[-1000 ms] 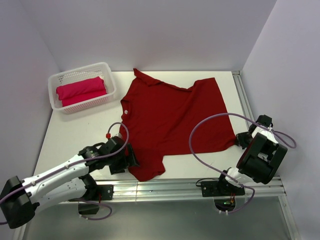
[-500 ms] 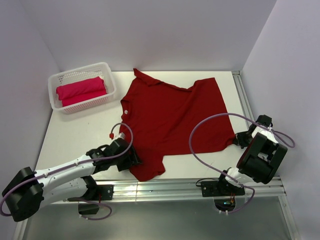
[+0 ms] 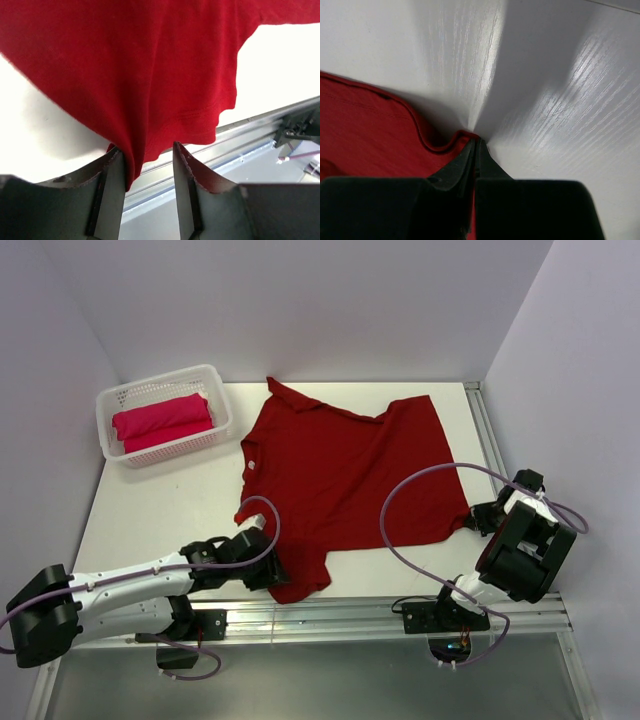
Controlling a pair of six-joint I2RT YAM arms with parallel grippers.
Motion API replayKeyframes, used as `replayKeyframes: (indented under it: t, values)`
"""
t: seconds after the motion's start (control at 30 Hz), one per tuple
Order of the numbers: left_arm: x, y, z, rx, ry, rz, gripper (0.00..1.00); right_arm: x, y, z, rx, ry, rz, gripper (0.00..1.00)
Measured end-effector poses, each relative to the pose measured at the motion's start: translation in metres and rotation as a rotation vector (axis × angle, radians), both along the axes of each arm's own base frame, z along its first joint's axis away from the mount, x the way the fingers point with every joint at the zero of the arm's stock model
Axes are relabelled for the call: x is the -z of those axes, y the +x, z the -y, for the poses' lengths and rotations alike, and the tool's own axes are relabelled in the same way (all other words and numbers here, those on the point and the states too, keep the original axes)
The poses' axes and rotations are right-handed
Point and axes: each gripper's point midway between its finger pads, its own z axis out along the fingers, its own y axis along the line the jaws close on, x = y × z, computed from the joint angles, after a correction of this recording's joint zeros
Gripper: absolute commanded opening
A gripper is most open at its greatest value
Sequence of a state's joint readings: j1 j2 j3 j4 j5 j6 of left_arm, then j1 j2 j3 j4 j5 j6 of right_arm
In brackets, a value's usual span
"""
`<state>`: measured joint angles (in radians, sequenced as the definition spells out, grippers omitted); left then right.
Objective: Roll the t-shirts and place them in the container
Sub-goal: Flatten the tshirt, then fold the tshirt
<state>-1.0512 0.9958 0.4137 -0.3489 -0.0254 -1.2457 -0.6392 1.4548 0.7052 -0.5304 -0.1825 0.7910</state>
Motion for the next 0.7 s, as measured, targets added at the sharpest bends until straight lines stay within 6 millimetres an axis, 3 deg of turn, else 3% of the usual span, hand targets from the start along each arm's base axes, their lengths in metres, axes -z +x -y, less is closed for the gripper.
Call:
replayKeyframes:
  t: [0.13,0.17,0.23,0.47,0.7]
  values:
    - [0.003,0.001,-0.009,-0.044,0.046,-0.016,0.28,0.000,0.000,0.000,-0.001,0.002,0.001,0.00]
    - [0.005,0.001,-0.012,-0.054,0.063,-0.018,0.15,0.000,0.000,0.000,-0.001,0.002,0.001,0.00]
    - [0.009,0.001,-0.019,-0.082,0.090,-0.028,0.02,0.000,0.000,0.000,-0.001,0.002,0.001,0.00]
    - [0.007,0.007,-0.031,-0.133,0.177,-0.022,0.00,0.000,0.000,0.000,-0.001,0.000,-0.002,0.00]
    - [-0.036,0.030,-0.018,-0.176,0.155,0.047,0.00,-0.006,-0.002,0.002,0.000,-0.001,-0.022,0.00]
